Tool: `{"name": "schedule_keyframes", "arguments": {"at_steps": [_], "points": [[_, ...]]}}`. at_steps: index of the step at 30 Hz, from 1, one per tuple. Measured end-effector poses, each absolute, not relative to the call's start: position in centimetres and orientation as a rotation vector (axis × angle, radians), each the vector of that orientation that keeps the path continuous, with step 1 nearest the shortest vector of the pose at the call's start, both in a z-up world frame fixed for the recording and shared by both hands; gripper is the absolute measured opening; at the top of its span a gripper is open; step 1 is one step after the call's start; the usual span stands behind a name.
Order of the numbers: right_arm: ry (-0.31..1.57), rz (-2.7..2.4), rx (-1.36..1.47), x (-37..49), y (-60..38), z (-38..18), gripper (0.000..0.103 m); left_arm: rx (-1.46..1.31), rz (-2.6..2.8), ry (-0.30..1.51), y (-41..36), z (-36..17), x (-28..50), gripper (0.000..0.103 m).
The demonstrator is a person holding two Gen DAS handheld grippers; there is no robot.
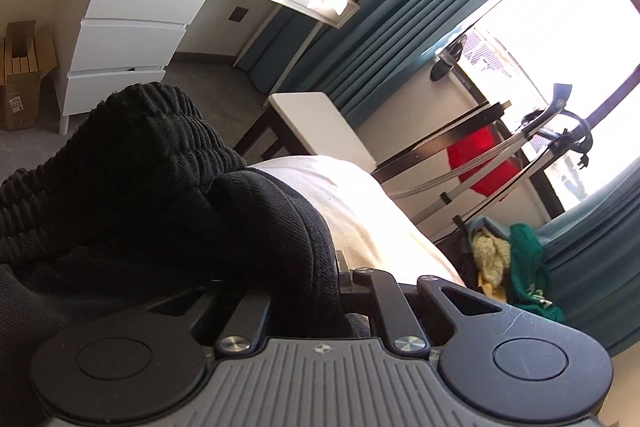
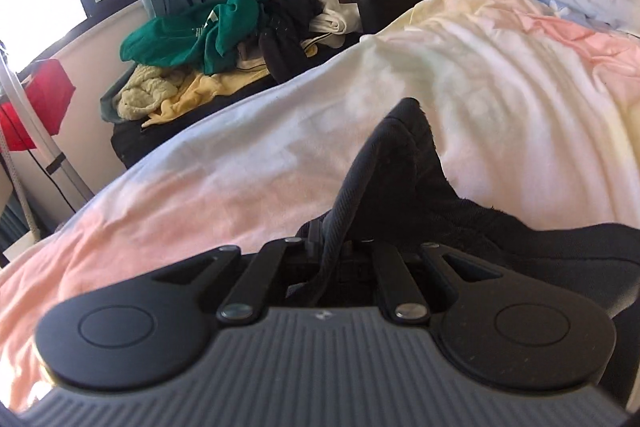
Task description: Fold clothes
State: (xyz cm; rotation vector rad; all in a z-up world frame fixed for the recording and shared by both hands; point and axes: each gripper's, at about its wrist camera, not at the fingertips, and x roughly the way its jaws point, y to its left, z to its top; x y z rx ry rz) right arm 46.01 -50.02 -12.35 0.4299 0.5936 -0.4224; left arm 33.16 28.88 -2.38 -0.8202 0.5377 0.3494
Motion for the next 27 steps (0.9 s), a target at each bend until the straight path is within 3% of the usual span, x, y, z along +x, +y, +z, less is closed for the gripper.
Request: {"name": "schedule_keyframes", "arguments": {"at_steps": [3,8,10,14,19,22,24,25,27], "points": [[0.589,-0.398,0.465,45.4,-50.5,-12.2,0.015,-0.807,0.34,0.565,29.3,-3.1,34.1,0.012],[0.519,-0.37,0.589,40.7,-52.1,-10.0,0.043,-0.848,0.273,0.543,29.5,-2.7,31.3,0.04],[0.465,-0.364,0.653,37.7,-52.7,-9.1,0.054,-0.851,0.226,0.517,29.0,-1.9,29.2,0.046],[0.374,-0.346,0.802,31.4,-53.6,-8.4,0.057,-0.868,0.177,0.445,27.4,0.2,22.5,0.058],[0.405,-0.282,0.966,25.0,-53.0,-10.5,0.057,-0.88,0.143,0.39,25.3,1.4,14.4,0.073],[0.416,-0.241,1.084,22.7,-52.5,-12.5,0.057,-0.96,0.165,0.419,24.9,-0.5,11.1,0.075],[0.404,-0.212,1.153,21.6,-52.3,-14.0,0.062,-0.986,0.173,0.465,24.9,-1.6,10.4,0.074],[0.414,-0.201,1.166,21.6,-52.2,-14.7,0.073,-0.977,0.171,0.488,24.8,-2.1,10.5,0.074],[0.447,-0.163,1.154,22.2,-52.1,-15.9,0.076,-0.973,0.177,0.538,24.7,-3.4,11.0,0.074]]}}
